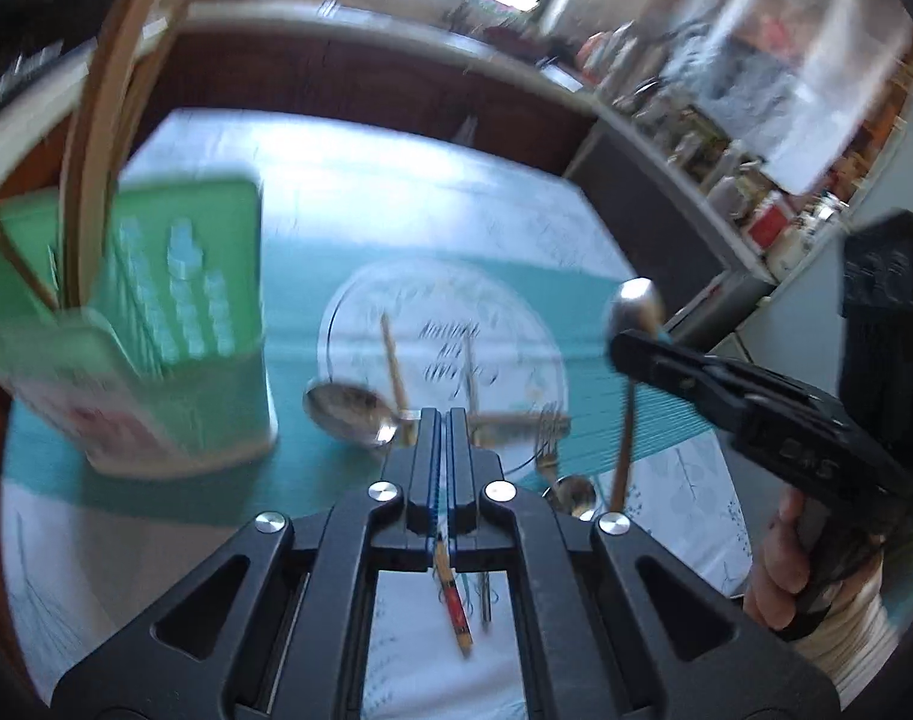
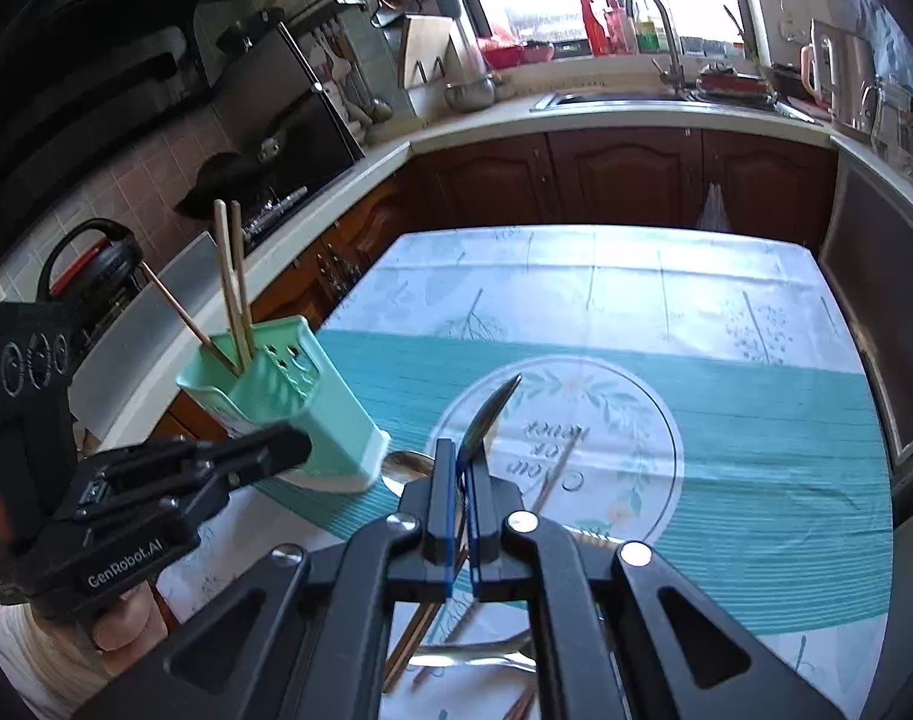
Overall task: Organize utensils
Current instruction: 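Grasp a metal spoon with the left tool while the right tool holds its spoon, then carry both spoons over the green holder and open both tools to drop them, then grasp a metal fork with the right tool while the left tool reaches for a spoon, then close the left tool on the metal spoon and lift it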
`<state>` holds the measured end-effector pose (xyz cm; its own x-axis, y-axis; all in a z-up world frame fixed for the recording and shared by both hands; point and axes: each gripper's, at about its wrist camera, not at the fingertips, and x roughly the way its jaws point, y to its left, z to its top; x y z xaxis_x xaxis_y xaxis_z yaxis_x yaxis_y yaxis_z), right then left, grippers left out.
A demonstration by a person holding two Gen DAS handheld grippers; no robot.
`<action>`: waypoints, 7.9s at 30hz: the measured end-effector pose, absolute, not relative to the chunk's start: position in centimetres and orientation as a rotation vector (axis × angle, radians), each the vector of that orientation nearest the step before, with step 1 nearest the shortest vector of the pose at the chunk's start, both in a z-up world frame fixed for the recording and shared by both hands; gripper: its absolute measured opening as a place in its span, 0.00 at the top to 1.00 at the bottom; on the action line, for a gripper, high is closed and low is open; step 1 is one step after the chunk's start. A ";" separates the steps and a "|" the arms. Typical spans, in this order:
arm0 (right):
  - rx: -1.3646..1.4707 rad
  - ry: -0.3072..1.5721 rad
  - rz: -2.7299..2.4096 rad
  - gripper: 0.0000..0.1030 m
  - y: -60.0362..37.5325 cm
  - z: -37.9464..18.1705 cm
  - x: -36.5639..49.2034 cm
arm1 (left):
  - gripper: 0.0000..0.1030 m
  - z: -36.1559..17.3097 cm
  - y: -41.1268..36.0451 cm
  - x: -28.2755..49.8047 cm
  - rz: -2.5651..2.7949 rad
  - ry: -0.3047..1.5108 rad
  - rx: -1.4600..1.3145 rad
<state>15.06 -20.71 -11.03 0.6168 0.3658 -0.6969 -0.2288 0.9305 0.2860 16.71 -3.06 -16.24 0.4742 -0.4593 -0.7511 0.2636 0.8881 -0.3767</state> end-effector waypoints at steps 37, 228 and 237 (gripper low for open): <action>0.291 0.890 0.346 0.97 -24.4 -14.8 15.3 | 0.94 -29.4 -7.2 22.3 -0.205 0.901 -0.548; 0.255 0.962 0.287 0.99 -29.3 -19.2 13.3 | 0.58 -18.0 -16.5 12.5 -0.699 1.143 0.387; 0.206 0.839 0.161 0.99 -30.1 -17.3 12.9 | 0.58 -18.1 -18.0 12.2 -0.767 1.180 0.361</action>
<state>12.92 -30.09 -17.27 0.6579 0.2219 -0.7196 -0.0600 0.9680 0.2437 12.19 -17.98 -18.13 0.1723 -0.3461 -0.9222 0.7025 0.6994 -0.1312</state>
